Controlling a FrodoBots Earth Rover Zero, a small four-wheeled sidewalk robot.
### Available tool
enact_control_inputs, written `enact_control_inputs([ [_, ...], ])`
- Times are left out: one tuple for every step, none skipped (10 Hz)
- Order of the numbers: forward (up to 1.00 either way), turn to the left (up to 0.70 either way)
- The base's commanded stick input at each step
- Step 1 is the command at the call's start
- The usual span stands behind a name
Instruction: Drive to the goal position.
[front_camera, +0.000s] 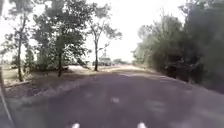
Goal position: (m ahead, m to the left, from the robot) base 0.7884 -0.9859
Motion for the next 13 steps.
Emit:
enact_control_inputs([
  [0.70,-0.35],
  [0.70,-0.35],
  [0.70,-0.35],
  [0.70,-0.06],
  [0.70,0.00],
  [0.70,0.00],
  [0.70,0.00],
  [0.70,0.00],
  [0.70,0.00],
  [0.70,0.00],
  [0.70,0.00],
  [0.70,0.00],
  [0.70,-0.03],
])
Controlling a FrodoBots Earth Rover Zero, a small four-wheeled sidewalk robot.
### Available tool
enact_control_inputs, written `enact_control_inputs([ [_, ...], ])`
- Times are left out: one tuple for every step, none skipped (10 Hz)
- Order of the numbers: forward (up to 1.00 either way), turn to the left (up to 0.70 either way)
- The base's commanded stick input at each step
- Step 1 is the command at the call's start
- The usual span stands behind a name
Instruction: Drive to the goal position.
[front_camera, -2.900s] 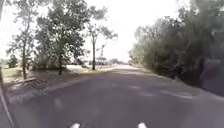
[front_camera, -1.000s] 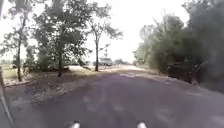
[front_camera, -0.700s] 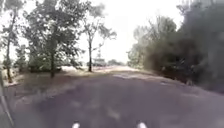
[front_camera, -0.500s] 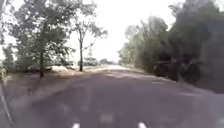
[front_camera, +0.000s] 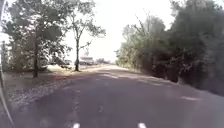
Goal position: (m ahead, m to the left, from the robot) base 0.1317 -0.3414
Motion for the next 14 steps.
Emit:
enact_control_inputs([
  [0.70,-0.32],
  [0.70,-0.35],
  [0.70,-0.35],
  [0.70,-0.35],
  [0.70,-0.35],
  [0.70,-0.35],
  [0.70,-0.35],
  [0.70,-0.24],
  [0.70,-0.12],
  [0.70,0.00],
  [0.70,0.00],
  [0.70,0.00],
  [0.70,0.00],
  [0.70,0.00],
])
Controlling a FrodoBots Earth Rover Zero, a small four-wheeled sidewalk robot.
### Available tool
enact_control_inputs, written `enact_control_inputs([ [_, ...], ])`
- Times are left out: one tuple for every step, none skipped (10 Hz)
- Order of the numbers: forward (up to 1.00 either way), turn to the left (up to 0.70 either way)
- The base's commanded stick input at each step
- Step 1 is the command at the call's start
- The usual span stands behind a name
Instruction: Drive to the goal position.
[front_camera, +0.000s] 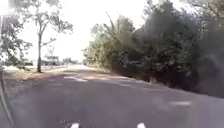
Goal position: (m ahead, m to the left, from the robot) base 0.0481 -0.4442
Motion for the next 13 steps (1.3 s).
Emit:
enact_control_inputs([
  [0.70,0.00],
  [0.70,0.00],
  [0.70,0.00],
  [0.70,0.00],
  [0.70,0.00],
  [0.70,0.00],
  [0.70,0.24],
  [0.70,0.35],
  [0.70,0.35],
  [0.70,0.35],
  [0.70,0.35],
  [0.70,0.35],
  [0.70,0.35],
])
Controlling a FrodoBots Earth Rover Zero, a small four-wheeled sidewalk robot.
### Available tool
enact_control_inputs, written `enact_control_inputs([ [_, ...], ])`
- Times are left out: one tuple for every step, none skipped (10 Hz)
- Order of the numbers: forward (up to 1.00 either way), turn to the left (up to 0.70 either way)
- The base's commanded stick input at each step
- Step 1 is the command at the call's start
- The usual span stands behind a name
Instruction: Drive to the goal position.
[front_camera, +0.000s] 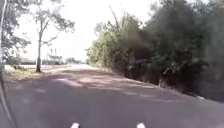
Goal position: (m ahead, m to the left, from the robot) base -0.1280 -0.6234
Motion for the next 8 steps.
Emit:
enact_control_inputs([
  [0.70,0.35],
  [0.70,0.35],
  [0.70,0.35],
  [0.70,0.35],
  [0.70,0.35],
  [0.70,0.35],
  [0.70,0.35],
  [0.70,0.35],
])
